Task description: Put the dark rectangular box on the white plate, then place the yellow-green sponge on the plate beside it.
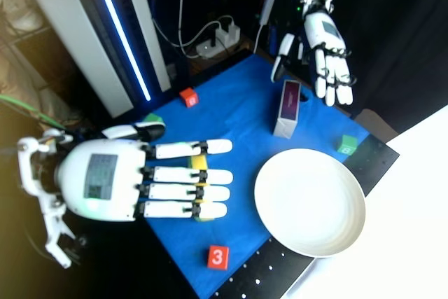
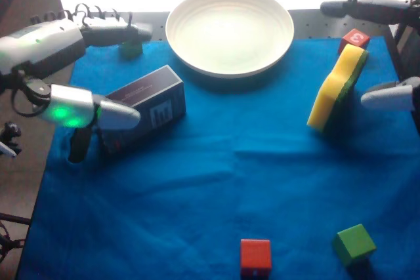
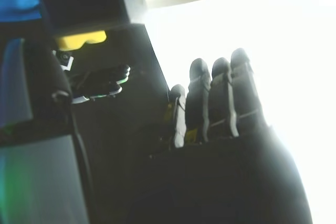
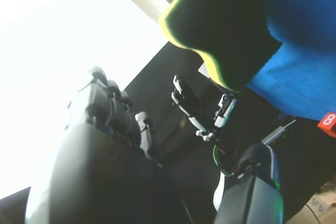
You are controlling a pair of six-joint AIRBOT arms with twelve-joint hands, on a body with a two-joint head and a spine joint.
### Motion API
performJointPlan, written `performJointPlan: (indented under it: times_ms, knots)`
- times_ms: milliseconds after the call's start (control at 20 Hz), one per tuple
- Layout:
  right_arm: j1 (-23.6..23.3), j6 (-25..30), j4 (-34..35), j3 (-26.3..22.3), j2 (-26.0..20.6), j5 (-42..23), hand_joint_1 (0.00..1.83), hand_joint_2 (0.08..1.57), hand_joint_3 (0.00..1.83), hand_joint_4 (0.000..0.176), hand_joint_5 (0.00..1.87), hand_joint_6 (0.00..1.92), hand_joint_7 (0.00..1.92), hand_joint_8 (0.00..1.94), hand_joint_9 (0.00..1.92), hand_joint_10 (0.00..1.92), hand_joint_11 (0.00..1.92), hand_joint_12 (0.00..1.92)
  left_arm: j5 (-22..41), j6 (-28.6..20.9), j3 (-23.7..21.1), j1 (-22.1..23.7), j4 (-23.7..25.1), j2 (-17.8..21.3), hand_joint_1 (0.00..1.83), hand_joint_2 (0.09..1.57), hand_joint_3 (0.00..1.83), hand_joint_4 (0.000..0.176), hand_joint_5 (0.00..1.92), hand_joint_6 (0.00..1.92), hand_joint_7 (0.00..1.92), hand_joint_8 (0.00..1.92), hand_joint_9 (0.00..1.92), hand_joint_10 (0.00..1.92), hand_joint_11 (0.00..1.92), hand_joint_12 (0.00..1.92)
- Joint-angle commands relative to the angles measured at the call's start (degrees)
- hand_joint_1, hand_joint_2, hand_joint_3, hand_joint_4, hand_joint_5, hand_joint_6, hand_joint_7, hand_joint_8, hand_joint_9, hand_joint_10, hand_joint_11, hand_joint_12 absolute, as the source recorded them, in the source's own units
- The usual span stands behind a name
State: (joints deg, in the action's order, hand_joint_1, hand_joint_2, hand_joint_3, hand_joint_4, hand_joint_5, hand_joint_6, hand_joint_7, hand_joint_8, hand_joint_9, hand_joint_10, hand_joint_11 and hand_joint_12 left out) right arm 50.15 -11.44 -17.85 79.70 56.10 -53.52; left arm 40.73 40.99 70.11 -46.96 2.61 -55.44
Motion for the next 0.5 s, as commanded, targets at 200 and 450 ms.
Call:
performJointPlan:
  times_ms: [200, 450]
  knots:
    - [-0.8, 0.7, 2.4, 0.5, 0.1, -5.6, 0.74, 1.00, 0.00, 0.135, 0.23, 0.00, 0.21, 0.00, 0.12, 0.01, 0.04, 0.12, 3.1, 4.9, 1.0, 0.8, -5.5, -2.0, 0.74, 0.96, 0.00, 0.016, 0.41, 0.00, 0.32, 0.00, 0.23, 0.00, 0.00, 0.48]
    - [-0.8, 1.1, 2.5, 0.5, 0.1, -5.5, 0.72, 1.00, 0.00, 0.130, 0.24, 0.00, 0.23, 0.01, 0.14, 0.01, 0.03, 0.13, 1.3, 7.5, 3.9, 0.8, -9.9, -5.8, 0.78, 0.94, 0.00, 0.000, 0.43, 0.00, 0.33, 0.00, 0.24, 0.01, 0.00, 0.45]
